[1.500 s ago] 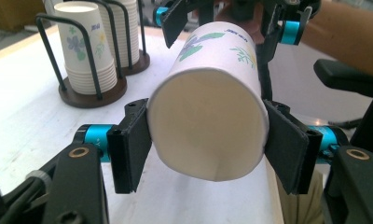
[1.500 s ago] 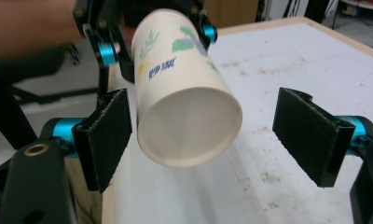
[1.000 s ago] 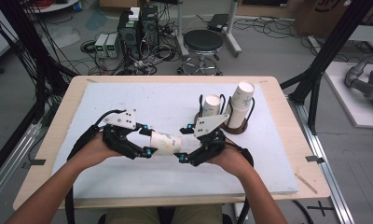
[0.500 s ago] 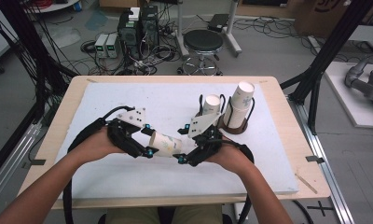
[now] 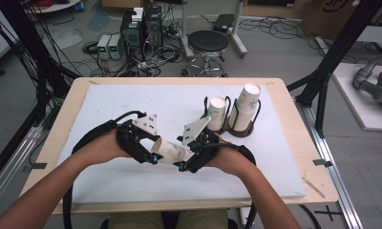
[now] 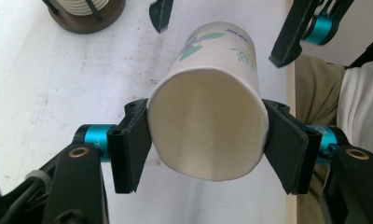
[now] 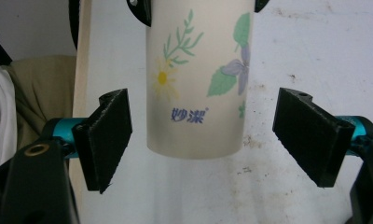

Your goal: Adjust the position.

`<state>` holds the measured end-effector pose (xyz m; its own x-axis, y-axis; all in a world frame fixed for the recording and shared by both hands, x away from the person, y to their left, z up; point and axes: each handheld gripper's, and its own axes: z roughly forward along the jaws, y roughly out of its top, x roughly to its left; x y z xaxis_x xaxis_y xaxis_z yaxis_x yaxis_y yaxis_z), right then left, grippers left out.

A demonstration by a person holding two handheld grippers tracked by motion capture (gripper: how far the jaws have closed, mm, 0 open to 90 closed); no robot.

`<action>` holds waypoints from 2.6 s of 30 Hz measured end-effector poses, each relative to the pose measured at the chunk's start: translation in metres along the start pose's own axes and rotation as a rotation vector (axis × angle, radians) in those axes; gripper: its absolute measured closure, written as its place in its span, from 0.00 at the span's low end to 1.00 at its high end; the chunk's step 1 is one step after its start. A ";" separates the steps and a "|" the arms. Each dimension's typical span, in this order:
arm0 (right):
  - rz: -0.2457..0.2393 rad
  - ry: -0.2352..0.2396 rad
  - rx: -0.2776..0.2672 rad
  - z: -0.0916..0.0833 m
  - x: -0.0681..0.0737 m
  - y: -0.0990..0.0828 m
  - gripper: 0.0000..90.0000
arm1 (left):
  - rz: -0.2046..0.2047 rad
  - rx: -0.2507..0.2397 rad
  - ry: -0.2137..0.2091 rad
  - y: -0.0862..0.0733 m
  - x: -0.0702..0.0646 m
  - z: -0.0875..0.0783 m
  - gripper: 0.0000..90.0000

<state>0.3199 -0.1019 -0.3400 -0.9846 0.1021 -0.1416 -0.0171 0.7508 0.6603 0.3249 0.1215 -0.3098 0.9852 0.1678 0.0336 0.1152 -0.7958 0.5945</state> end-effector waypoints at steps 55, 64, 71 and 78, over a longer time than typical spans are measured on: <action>0.189 -0.042 -0.146 -0.002 -0.006 -0.043 0.39 | -0.285 -0.722 0.170 -0.080 -0.002 -0.009 0.20; 0.236 -0.148 -0.243 -0.013 0.001 -0.069 0.39 | -0.303 -0.757 0.239 -0.105 -0.006 0.001 0.20; 0.276 -0.193 -0.327 -0.018 0.008 -0.089 0.38 | -0.314 -0.749 0.291 -0.123 -0.009 0.011 0.21; 0.304 -0.230 -0.370 -0.022 0.012 -0.102 0.38 | -0.331 -0.774 0.311 -0.130 -0.009 0.011 0.21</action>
<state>0.3063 -0.1922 -0.3926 -0.8921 0.4505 -0.0341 0.1618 0.3889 0.9070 0.3024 0.2169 -0.3964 0.8249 0.5587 -0.0861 0.1587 -0.0827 0.9839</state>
